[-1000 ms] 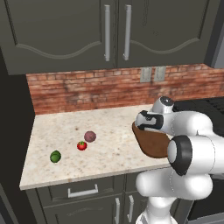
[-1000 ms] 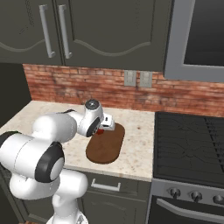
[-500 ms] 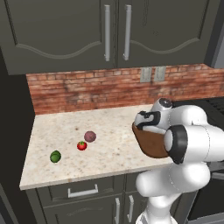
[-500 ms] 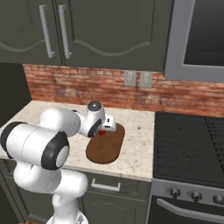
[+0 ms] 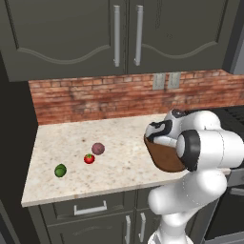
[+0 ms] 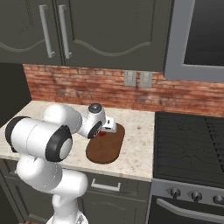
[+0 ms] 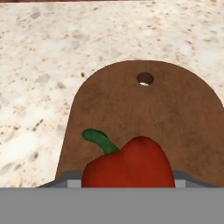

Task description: Place the avocado, onion, tomato, and bell pepper on the cutting board.

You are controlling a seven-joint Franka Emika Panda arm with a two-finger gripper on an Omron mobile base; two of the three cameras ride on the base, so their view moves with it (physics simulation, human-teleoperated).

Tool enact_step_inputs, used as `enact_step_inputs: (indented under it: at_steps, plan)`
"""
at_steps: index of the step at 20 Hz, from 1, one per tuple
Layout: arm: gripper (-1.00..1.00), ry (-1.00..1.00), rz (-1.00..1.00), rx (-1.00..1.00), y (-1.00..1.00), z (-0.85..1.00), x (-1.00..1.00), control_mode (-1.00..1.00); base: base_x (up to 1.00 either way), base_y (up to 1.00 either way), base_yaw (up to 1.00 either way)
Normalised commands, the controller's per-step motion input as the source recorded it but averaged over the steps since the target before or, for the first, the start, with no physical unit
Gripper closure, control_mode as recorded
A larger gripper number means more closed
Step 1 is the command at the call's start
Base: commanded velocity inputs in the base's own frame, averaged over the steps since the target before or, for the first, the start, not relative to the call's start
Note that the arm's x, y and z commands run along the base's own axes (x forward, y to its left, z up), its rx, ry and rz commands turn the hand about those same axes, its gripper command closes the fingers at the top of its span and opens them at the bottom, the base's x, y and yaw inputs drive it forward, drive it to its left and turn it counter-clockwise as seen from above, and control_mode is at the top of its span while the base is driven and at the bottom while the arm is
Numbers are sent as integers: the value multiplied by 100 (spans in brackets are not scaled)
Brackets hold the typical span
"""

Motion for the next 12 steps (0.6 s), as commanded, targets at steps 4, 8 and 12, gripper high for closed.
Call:
enact_step_inputs:
  at_steps: [4,8,12]
  plan:
    - [100,0,0,0,0,-11,7,-100,0,0,0]
    - [100,0,0,0,0,-12,10,-100,0,0,0]
    - [100,0,0,0,0,-15,10,-100,0,0,0]
